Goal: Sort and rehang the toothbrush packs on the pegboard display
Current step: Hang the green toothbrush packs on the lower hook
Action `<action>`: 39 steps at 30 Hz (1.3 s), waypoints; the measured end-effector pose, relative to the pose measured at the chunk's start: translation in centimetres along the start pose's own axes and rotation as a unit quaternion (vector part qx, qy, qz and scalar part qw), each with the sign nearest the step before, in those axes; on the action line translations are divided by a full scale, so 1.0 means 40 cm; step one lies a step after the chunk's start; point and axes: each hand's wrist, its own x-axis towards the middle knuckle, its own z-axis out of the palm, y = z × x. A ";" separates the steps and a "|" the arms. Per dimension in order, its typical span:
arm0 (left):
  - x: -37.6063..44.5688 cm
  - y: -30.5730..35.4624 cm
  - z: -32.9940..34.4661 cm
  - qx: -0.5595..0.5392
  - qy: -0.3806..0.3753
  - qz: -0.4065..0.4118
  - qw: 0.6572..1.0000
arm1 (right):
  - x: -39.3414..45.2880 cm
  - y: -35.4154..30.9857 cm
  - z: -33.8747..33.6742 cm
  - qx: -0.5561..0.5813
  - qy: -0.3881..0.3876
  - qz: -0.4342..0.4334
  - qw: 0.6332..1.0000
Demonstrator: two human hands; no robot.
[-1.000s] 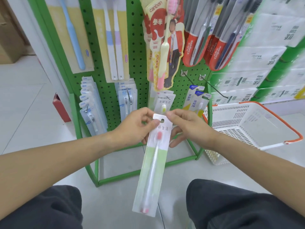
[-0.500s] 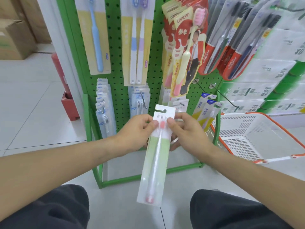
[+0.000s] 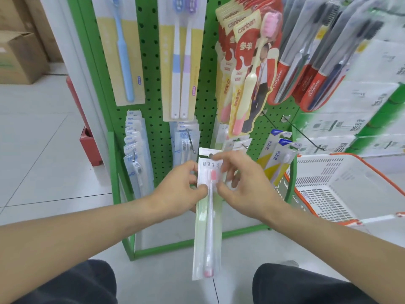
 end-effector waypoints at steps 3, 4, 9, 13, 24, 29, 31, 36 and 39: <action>-0.002 -0.005 -0.005 0.016 -0.011 0.001 1.000 | -0.002 -0.003 0.007 0.027 -0.070 0.015 0.997; -0.002 -0.006 -0.008 0.014 -0.022 0.004 1.000 | -0.001 0.000 0.007 0.035 -0.064 0.017 0.997; -0.003 -0.004 -0.022 0.014 -0.089 0.039 0.995 | 0.001 0.009 -0.016 0.257 -0.062 0.101 0.959; -0.009 -0.001 -0.026 0.025 -0.138 0.039 0.989 | -0.002 0.020 -0.042 0.378 -0.092 0.161 0.907; -0.015 -0.007 -0.001 0.040 -0.191 -0.030 0.980 | -0.002 0.024 -0.053 0.353 -0.023 0.169 0.920; -0.017 -0.021 -0.005 0.060 -0.184 -0.074 0.978 | -0.022 0.019 -0.041 0.124 -0.114 0.124 0.978; -0.020 -0.026 -0.009 0.044 -0.218 -0.081 0.972 | -0.021 0.024 -0.041 0.111 -0.085 0.133 0.981; -0.049 -0.046 -0.046 0.108 -0.372 -0.119 0.914 | -0.025 0.055 -0.050 0.084 -0.057 0.175 0.979; -0.069 -0.062 -0.051 0.087 -0.397 -0.148 0.902 | -0.042 0.069 -0.040 0.038 -0.097 0.172 0.980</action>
